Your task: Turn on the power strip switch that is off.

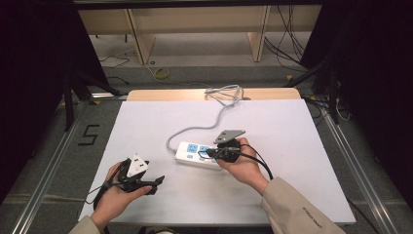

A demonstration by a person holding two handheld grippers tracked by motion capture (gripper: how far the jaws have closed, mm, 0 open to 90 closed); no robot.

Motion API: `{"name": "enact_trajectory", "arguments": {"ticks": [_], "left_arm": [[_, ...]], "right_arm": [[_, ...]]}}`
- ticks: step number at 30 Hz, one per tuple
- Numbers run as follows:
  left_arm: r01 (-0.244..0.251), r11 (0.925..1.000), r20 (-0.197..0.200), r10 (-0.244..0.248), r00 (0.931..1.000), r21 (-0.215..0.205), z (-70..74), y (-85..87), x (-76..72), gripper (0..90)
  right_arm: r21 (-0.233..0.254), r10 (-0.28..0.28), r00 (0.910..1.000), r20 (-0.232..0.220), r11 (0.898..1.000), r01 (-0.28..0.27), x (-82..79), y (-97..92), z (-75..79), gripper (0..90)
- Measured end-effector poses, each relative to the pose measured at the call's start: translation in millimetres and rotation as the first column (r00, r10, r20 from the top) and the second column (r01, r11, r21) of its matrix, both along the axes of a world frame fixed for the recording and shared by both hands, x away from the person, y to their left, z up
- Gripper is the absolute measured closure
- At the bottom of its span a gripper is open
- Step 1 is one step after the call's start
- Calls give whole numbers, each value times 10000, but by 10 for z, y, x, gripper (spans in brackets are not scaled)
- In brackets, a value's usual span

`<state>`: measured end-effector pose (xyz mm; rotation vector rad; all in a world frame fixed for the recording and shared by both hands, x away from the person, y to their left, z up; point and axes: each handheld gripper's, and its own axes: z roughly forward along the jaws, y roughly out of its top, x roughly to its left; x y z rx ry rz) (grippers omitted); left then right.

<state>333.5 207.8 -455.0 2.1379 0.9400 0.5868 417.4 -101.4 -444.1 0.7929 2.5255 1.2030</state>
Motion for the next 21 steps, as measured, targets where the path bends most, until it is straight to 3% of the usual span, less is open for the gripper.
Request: {"name": "enact_trajectory", "arguments": {"ticks": [21], "left_arm": [[12,10000,1,-12,10000,-15,0,-1,-1,244]], "right_arm": [[-116,93,9998,-190,9999,-95,79,123,-69,900]]}}
